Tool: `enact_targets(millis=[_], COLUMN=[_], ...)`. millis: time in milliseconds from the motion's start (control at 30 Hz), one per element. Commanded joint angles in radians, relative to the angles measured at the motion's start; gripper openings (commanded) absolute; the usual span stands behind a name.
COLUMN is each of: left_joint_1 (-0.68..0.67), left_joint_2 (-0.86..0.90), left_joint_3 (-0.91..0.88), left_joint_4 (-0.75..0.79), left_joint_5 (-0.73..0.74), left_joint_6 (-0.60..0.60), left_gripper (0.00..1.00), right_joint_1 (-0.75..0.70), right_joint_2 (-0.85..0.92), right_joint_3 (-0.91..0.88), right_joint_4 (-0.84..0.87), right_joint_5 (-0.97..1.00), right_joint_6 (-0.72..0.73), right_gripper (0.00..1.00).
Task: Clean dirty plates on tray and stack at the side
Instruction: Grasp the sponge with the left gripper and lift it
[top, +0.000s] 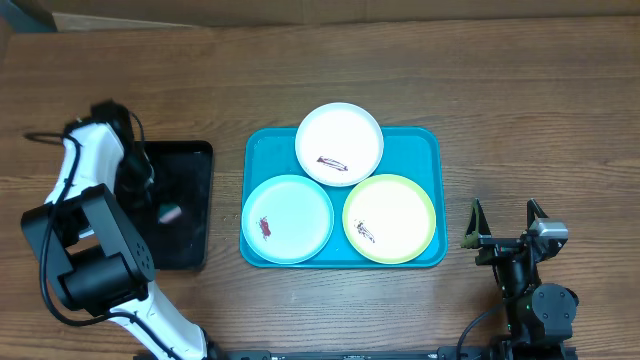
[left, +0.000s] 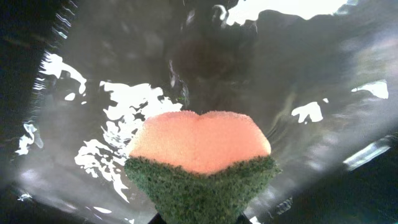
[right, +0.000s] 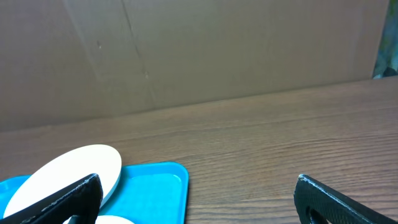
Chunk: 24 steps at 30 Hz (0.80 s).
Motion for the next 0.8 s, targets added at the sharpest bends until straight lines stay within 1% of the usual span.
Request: enact_targets(millis=[0,167,300,400,500,700,767], left_joint_1=[0.005,0.005,0.003,0.003,0.002,-0.013,-0.012], left_joint_2=[-0.019,-0.04,-0.067,-0.085,-0.084,-0.079,-0.079], left_joint_3=[0.161,0.4,0.499,0.5,0.452,0.142,0.089], left_joint_4=[-0.079,-0.274,-0.336,-0.336,-0.317,-0.137,-0.118], left_joint_5=[-0.002,0.105,0.129,0.107,0.05,0.034,0.034], left_joint_6=[-0.007,-0.003,-0.003,-0.003,-0.005,0.0,0.0], left_gripper=[0.04,0.04,0.04,0.04,0.04,0.04,0.04], right_joint_1=[-0.003,-0.003,-0.003,-0.003,-0.003,-0.003,-0.003], right_joint_2=[-0.009,-0.009,-0.009,-0.009,-0.009,-0.009,-0.009], right_joint_3=[-0.01,-0.01,-0.01,-0.01,-0.01,-0.01,-0.01], right_joint_4=[0.006,0.006,0.006,0.006,0.006,0.006,0.006], right_joint_5=[-0.002,-0.002,-0.002,-0.002,-0.002,-0.002,-0.002], right_joint_6=[-0.007,-0.007,-0.007,-0.007,-0.007,-0.007,-0.007], right_gripper=[1.0,1.0,1.0,1.0,1.0,1.0,1.0])
